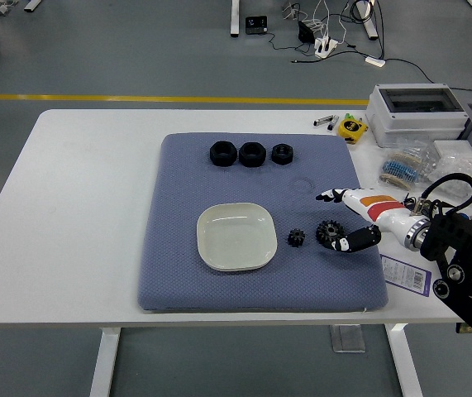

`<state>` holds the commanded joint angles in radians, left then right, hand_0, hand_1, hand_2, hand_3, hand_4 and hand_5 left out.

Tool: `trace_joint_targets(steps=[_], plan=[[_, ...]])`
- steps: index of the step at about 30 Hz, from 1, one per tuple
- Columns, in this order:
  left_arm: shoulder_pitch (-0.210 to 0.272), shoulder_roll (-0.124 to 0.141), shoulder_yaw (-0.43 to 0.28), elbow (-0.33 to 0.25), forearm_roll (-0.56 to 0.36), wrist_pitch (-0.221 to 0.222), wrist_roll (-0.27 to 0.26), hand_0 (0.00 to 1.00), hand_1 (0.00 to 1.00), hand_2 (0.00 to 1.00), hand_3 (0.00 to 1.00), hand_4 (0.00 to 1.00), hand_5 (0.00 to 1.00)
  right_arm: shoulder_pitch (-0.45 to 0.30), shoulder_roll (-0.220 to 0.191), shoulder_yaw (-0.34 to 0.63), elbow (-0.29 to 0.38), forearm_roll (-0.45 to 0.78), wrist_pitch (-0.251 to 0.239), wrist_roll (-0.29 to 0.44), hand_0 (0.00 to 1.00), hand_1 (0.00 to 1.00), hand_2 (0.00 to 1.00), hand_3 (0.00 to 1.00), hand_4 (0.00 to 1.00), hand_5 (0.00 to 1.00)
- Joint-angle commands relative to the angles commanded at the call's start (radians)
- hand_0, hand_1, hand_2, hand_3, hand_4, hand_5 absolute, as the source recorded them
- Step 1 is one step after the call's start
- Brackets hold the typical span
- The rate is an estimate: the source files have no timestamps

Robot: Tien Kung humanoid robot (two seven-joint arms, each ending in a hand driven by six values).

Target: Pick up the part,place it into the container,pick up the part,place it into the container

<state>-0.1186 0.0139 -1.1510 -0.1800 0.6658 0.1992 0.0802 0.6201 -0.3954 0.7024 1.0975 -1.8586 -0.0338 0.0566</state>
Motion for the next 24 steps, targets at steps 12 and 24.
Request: trace_joint_targets(steps=[12, 24], plan=[[0.004, -0.001, -0.001, 0.000, 0.005, 0.001, 0.001, 0.712, 0.624, 0.643, 0.566, 0.618, 0.703, 0.024, 0.006, -0.080, -0.065, 0.002, -0.057, 0.062, 0.777, 0.736, 0.780, 0.843, 0.863, 0.243], [0.006, -0.001, 0.003, 0.000, 0.008, 0.000, 0.002, 0.708, 0.626, 0.643, 0.566, 0.617, 0.703, 0.060, 0.021, -0.143, -0.127, -0.001, -0.097, 0.069, 0.608, 0.643, 0.717, 0.771, 0.826, 0.229]])
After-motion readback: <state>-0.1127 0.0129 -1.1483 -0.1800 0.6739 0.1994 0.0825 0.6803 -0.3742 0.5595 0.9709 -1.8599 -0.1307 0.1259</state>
